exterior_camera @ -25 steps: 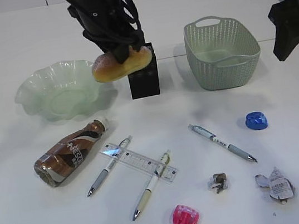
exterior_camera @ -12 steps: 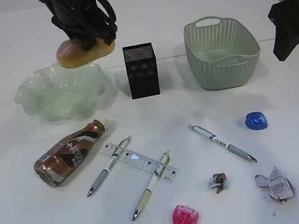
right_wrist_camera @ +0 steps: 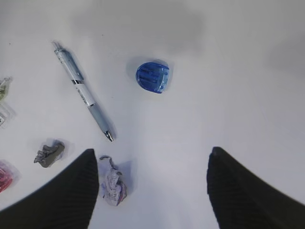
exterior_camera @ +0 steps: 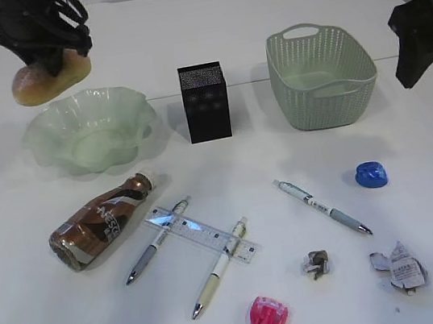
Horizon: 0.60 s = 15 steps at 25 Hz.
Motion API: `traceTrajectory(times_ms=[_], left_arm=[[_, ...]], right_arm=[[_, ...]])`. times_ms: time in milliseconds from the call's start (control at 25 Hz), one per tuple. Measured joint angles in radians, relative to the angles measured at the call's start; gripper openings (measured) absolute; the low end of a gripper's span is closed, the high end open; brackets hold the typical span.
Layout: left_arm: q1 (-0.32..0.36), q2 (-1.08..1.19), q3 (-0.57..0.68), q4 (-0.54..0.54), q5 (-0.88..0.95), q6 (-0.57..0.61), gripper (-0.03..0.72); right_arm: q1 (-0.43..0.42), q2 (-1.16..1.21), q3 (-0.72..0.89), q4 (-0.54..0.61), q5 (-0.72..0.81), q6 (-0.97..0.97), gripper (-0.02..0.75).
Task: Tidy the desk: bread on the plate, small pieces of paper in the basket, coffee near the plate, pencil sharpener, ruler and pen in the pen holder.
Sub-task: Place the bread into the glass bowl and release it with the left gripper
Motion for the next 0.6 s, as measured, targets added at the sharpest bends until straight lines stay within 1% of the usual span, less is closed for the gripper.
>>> traceTrajectory(times_ms=[160, 320, 440, 600], left_arm=[[0.076, 0.000, 0.000, -0.102, 0.000, -0.004, 0.211], [0.122, 0.000, 0.000, -0.184, -0.002, -0.004, 0.212], [0.137, 0.021, 0.000, -0.220, -0.004, -0.004, 0.214], [0.136, 0.064, 0.000, -0.289, -0.044, -0.004, 0.215]], right_arm=[[0.000, 0.000, 0.000, 0.000, 0.000, 0.000, 0.551], [0.000, 0.000, 0.000, 0.000, 0.000, 0.002, 0.551], [0.000, 0.000, 0.000, 0.000, 0.000, 0.027, 0.551], [0.000, 0.000, 0.000, 0.000, 0.000, 0.036, 0.551]])
